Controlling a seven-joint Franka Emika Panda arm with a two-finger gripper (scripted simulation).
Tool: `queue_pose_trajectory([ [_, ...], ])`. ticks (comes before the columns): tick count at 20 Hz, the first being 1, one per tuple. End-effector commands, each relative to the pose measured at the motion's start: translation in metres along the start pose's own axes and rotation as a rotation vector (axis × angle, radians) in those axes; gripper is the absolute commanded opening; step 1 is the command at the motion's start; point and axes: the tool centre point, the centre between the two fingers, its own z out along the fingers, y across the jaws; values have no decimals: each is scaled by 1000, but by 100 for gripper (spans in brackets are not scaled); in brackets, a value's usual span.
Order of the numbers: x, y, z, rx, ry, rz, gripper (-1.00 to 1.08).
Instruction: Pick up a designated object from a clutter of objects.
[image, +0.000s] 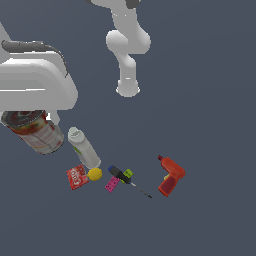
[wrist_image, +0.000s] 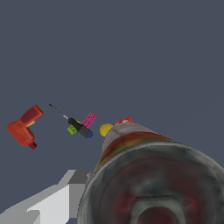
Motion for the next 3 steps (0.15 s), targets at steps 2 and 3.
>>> queue_pose_trajectory([
  [2, 1, 1, -4, -1, 4, 0, -100],
  [3, 1, 1, -4, -1, 4, 0, -100],
])
